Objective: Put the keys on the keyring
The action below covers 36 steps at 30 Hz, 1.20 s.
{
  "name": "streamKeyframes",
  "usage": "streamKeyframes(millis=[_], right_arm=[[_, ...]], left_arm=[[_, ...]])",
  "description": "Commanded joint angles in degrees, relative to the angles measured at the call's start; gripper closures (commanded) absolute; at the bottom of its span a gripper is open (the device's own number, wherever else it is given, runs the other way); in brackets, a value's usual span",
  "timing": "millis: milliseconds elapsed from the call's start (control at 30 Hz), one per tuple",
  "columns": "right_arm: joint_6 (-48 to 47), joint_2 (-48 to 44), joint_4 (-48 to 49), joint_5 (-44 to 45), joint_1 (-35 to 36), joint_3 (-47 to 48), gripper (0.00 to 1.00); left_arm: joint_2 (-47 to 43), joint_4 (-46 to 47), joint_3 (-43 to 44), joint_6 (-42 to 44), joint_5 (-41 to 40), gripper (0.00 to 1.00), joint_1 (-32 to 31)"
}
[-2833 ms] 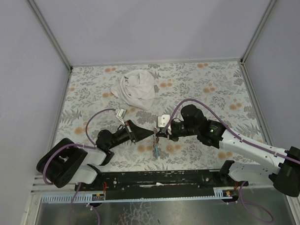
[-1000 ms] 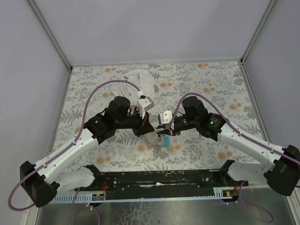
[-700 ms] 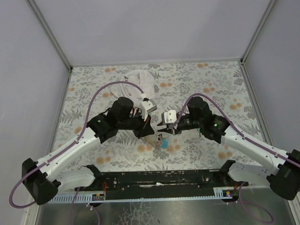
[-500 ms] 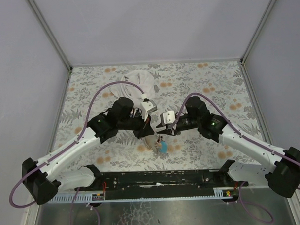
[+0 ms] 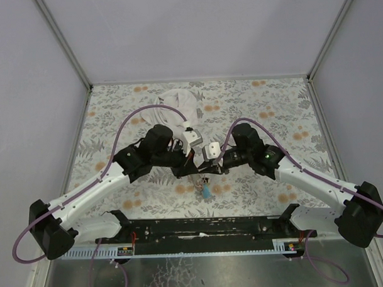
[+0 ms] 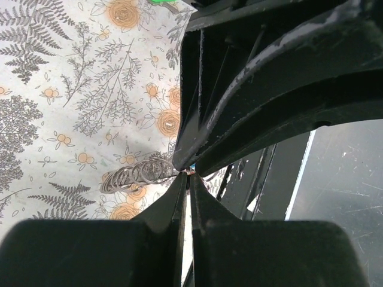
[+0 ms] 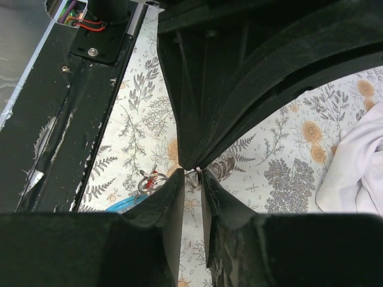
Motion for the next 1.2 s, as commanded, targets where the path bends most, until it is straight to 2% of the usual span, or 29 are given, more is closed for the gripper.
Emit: streamKeyframes(millis=[0,100,133,167,233,367,433,533,733,900,1067,1167], right_arm=[[0.1,0.2,2.0,-3.3,-0.4,1.1,0.78],[-0.4,0.8,0.9,-3.1,-0.4,1.5,0.87],[-0.5,1.0,0.5,-2.8,-0.3,1.6,0.96],[-0.6,1.0,0.3,-2.6,-0.4,1.6,1.0],[-0.2,0.9,0.4,-1.6,-0.4,1.5,1.0],[5.4,-0.5,6.0,2.1,-0.8,-0.7,1.0],[9.5,-1.6,10.2,3.2,-1.3,-2.5,1.0],[14.8,-3.6,18.3,3.5,-1.9,-6.8,1.0],[25.8,-5.3,35.8,4.8,-2.1,-14.0,1.0],[34.3,-5.3,50.2,6.6,-2.2,-19.9,1.0],[38.5,-4.5,56.7,8.1,-2.1,-22.3,1.0],[39.8,-4.2,59.2,8.8,-2.2,-23.3,1.0]], left_arm=[[0.5,0.5,3.2,0.8,1.5,1.0,-0.7],[0.6,0.5,3.7,0.8,1.2,1.0,-1.0],[0.6,0.5,3.8,0.8,1.0,1.0,-1.2],[0.5,0.5,3.8,0.8,0.7,1.0,-1.2],[-0.1,1.0,3.3,0.3,-0.1,0.98,-1.4],[-4.1,7.7,-0.9,-3.3,-3.8,0.76,-1.4],[-7.5,13.4,-4.7,-6.2,-6.5,0.68,-1.4],[-13.4,24.8,-12.5,-10.9,-10.0,0.63,-1.3],[-23.5,49.9,-30.5,-18.8,-15.6,0.59,-1.1],[-26.9,67.7,-42.5,-22.3,-14.6,0.58,0.1],[-25.9,80.4,-49.2,-24.0,-10.5,0.58,1.7],[-23.5,84.3,-50.4,-23.4,-7.9,0.58,2.0]])
